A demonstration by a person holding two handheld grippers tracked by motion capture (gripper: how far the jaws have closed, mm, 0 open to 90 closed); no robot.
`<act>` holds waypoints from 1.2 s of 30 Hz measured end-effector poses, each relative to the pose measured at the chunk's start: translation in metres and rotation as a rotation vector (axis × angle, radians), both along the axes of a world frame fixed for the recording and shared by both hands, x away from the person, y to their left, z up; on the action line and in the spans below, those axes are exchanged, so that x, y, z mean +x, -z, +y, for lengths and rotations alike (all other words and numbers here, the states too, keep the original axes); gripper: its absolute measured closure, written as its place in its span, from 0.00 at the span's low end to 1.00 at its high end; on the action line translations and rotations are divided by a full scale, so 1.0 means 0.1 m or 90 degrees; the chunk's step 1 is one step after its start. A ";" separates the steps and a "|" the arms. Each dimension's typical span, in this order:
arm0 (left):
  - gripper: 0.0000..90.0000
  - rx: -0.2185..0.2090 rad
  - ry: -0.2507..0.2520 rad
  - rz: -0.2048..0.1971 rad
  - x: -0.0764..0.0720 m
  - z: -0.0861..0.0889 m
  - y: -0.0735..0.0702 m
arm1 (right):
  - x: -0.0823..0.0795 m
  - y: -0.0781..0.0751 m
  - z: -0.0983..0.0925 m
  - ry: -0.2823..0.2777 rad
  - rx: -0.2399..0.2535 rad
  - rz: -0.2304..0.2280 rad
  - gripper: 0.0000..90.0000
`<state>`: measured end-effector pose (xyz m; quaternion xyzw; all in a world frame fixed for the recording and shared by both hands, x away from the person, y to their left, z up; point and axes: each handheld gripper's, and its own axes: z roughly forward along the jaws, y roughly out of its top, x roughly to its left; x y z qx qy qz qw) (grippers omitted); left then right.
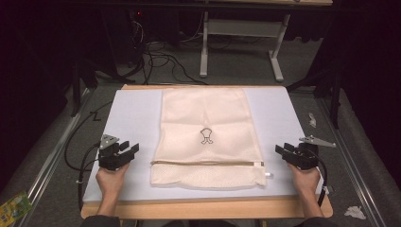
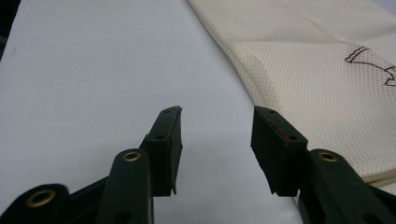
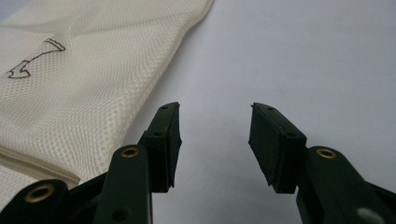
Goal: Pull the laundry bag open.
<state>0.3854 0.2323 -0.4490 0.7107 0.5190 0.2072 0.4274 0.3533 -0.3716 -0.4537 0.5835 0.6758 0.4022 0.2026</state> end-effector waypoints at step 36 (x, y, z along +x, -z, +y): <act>0.58 0.049 -0.021 0.012 0.19 -0.13 0.25 | 0.16 0.16 0.17 0.013 -0.084 0.000 0.59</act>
